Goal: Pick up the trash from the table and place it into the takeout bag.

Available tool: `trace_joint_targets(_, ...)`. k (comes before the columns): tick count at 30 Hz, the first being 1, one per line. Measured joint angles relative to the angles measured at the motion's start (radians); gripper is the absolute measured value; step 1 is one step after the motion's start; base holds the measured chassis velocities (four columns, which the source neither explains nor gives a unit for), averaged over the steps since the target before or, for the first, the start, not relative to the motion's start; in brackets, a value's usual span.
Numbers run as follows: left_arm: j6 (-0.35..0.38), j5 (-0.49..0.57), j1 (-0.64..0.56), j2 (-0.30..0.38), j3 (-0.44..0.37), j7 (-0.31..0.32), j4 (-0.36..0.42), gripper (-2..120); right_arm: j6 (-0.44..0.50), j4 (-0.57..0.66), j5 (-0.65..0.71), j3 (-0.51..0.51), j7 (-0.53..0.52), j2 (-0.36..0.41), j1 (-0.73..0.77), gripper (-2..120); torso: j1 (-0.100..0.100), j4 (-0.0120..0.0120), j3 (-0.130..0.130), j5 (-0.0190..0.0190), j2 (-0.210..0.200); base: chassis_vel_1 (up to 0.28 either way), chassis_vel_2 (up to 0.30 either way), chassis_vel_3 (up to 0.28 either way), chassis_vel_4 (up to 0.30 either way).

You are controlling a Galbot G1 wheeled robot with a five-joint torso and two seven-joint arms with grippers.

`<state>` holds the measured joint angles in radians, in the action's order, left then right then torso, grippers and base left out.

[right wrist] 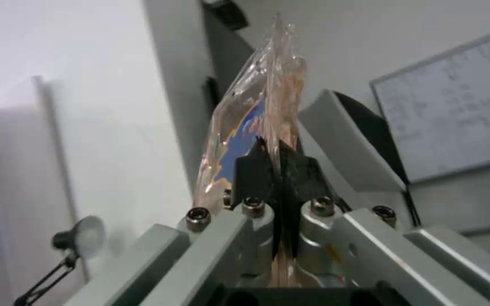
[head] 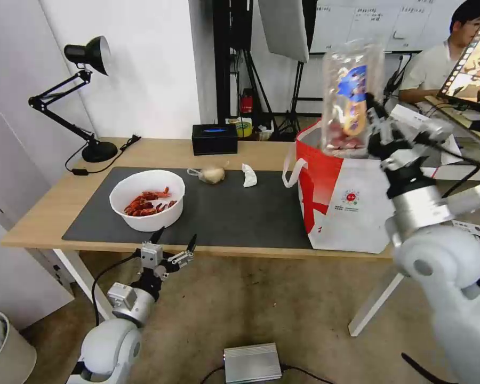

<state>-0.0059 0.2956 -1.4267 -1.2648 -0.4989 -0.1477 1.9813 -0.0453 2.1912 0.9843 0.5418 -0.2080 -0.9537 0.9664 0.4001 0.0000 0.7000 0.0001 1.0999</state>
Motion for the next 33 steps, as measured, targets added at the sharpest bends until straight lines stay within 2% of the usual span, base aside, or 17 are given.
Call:
trace_joint_targets(7, 0.0, -0.001, 0.003, -0.006, 0.009, -0.002, -0.004, 100, -0.04, -0.026, 0.11, 0.027, -0.089, 0.004, -0.022, 0, 0.0, -0.0001, 0.0, 0.0, 0.0, 0.0, 0.0, 0.0, 0.0)
trace_joint_targets(19, -0.004, -0.009, -0.006, -0.016, 0.004, -0.015, -0.006, 100, -0.111, -0.107, 0.399, 0.024, -0.402, -0.009, -0.143, 0, 0.0, 0.0, 0.0, -0.0001, 0.0, 0.0, 0.0, 0.0, 0.0)
trace_joint_targets(21, -0.008, -0.014, -0.008, -0.018, 0.004, -0.015, -0.007, 100, -0.111, -0.11, 0.408, 0.023, -0.415, -0.014, -0.146, 0, 0.0, 0.0, 0.0, 0.0, 0.0, 0.0, 0.0, 0.0, 0.0)
trace_joint_targets(31, -0.022, -0.053, -0.02, -0.043, 0.026, -0.019, -0.02, 100, -0.092, -0.128, 0.494, 0.006, -0.622, -0.086, -0.184, 0, 0.0, 0.0001, 0.0, -0.0002, 0.0, 0.0, 0.0, 0.0, 0.0)
trace_joint_targets(33, -0.022, -0.053, -0.02, -0.042, 0.025, -0.019, -0.02, 100, -0.09, -0.13, 0.496, 0.005, -0.63, -0.089, -0.187, 0, 0.0, 0.0, 0.0, -0.0002, 0.0, 0.0, 0.0, 0.0, 0.0)
